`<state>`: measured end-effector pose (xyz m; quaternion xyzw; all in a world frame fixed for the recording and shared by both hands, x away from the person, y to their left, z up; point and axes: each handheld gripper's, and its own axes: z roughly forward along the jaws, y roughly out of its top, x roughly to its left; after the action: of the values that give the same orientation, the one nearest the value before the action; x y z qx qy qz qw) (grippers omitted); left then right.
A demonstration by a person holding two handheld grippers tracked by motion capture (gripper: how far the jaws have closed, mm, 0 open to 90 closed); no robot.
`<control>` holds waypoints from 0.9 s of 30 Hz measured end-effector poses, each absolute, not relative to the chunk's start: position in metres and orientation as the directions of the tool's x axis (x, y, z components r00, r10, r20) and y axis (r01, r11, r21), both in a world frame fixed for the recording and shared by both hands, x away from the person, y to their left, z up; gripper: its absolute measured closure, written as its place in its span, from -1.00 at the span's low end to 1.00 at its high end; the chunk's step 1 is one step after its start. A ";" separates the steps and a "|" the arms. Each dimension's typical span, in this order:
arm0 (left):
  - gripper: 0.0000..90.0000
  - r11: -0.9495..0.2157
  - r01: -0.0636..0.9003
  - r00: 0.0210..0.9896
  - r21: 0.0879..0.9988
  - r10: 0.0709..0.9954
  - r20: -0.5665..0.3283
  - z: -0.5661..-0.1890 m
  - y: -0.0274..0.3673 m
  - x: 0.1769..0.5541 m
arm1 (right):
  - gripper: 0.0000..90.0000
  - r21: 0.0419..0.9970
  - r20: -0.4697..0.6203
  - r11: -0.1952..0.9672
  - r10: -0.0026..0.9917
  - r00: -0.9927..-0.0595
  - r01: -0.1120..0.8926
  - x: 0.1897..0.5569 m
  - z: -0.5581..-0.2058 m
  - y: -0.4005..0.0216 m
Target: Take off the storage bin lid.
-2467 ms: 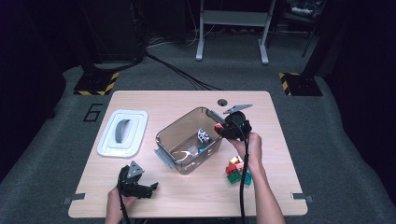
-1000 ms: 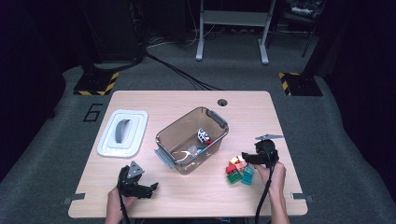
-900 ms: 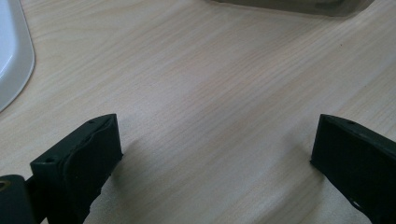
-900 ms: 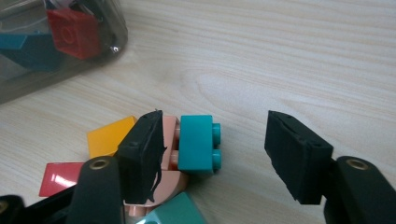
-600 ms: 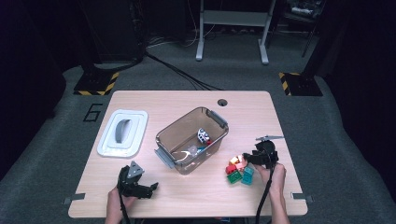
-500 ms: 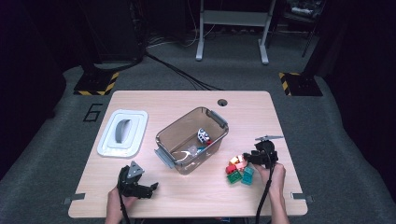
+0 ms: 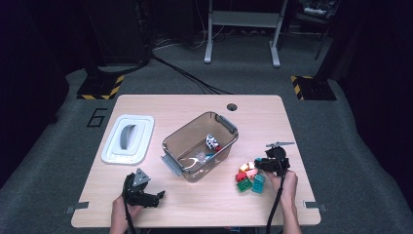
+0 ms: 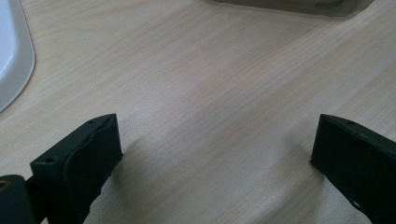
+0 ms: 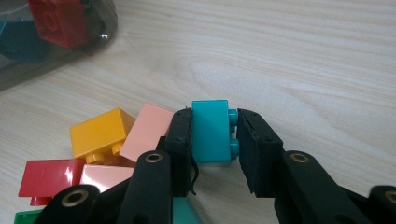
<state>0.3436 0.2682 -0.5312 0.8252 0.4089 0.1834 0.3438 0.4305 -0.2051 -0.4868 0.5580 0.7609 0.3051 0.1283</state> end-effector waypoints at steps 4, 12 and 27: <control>-0.97 -0.429 0.548 0.599 0.718 0.801 0.022 -0.531 0.268 0.344 | 0.49 0.616 0.140 0.184 0.931 -0.337 0.766 0.430 -0.484 -0.206; -0.97 -0.432 0.549 0.599 0.715 0.800 0.024 -0.531 0.268 0.344 | 0.49 0.653 0.125 0.181 0.932 -0.340 0.736 0.430 -0.471 -0.209; -0.97 -0.431 0.553 0.601 0.713 0.799 0.017 -0.531 0.269 0.344 | 0.49 0.696 0.130 0.192 0.914 -0.384 0.692 0.433 -0.443 -0.197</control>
<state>0.3439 0.2687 -0.5307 0.8267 0.4089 0.1793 0.3423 0.4335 -0.1974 -0.4432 0.5315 0.7555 0.3482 0.1593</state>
